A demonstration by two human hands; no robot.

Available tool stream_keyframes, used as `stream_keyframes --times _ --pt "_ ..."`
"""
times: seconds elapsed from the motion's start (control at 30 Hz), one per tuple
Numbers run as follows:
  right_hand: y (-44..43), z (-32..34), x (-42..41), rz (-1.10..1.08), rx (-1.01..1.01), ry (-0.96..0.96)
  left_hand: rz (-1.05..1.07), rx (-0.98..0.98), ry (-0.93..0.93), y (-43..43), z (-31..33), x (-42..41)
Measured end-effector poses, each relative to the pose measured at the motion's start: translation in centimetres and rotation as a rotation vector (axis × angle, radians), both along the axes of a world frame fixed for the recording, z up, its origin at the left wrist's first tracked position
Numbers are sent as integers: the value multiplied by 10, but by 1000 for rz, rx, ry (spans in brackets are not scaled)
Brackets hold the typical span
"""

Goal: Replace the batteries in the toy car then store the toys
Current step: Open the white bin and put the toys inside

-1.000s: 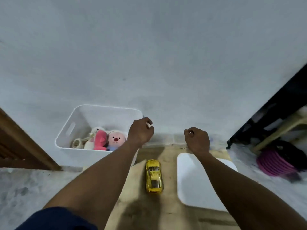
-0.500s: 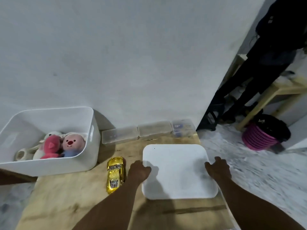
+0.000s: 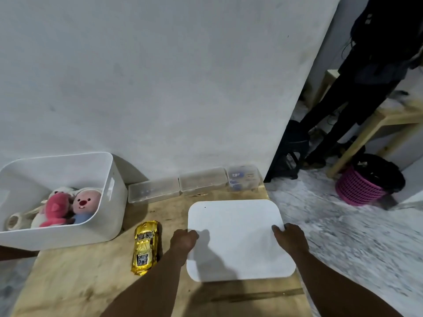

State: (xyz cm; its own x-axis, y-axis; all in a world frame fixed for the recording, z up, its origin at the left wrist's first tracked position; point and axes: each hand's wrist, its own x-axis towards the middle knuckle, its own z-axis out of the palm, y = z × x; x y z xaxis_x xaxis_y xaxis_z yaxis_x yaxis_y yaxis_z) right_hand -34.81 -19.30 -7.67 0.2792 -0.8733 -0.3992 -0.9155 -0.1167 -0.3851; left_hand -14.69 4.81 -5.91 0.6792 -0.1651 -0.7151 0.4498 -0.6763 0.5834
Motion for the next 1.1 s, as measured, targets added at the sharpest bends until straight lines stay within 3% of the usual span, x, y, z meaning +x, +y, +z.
stream_keyframes --times 0.17,0.4,0.6,0.83,1.1 --pt "4 30 3 -15 -149 -61 -10 -26 -65 0 15 0" --pt "14 110 42 -70 -325 -313 31 -133 -413 19 103 21" --pt "59 156 109 21 -404 -402 68 -52 -661 76 181 79" --pt "152 197 212 108 -346 -524 155 -30 -765 181 223 168" --pt "254 206 330 248 -187 -524 167 71 -745 303 218 269"
